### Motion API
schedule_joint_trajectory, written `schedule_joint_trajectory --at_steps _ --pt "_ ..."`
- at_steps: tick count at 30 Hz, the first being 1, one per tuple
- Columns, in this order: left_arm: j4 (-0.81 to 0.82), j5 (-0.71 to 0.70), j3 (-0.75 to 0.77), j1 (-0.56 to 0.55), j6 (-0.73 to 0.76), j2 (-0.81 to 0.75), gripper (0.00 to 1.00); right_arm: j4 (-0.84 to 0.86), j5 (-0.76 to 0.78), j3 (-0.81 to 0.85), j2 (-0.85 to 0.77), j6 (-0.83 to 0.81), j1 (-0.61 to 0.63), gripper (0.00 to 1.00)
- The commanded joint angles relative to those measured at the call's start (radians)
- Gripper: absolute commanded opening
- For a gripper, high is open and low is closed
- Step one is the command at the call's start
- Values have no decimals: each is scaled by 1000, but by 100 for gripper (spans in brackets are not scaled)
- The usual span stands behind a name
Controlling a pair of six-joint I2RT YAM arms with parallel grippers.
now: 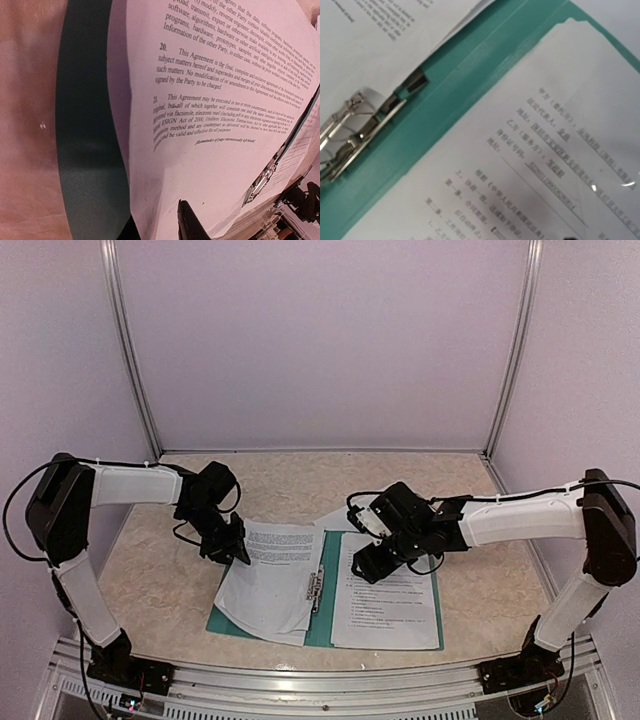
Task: Put the files into the folder
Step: Place the file on the spring clip of the folder.
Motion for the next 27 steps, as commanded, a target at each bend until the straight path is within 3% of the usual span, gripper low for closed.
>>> schedule_joint_trajectory --at_steps 1,7,14,22,27 --pt "-16 -33 10 2 8 11 20 2 -4 19 20 4 12 69" --pt "-44 -72 15 -1 15 7 21 3 -23 32 31 -20 28 69" --pt "-58 -102 16 -2 21 12 21 -5 -23 86 71 -107 127 69" --pt "-106 -176 30 -8 26 1 31 -37 -14 150 140 -131 176 69" --pt "-173 -313 59 -29 25 -50 44 -29 -19 144 132 -126 177 69"
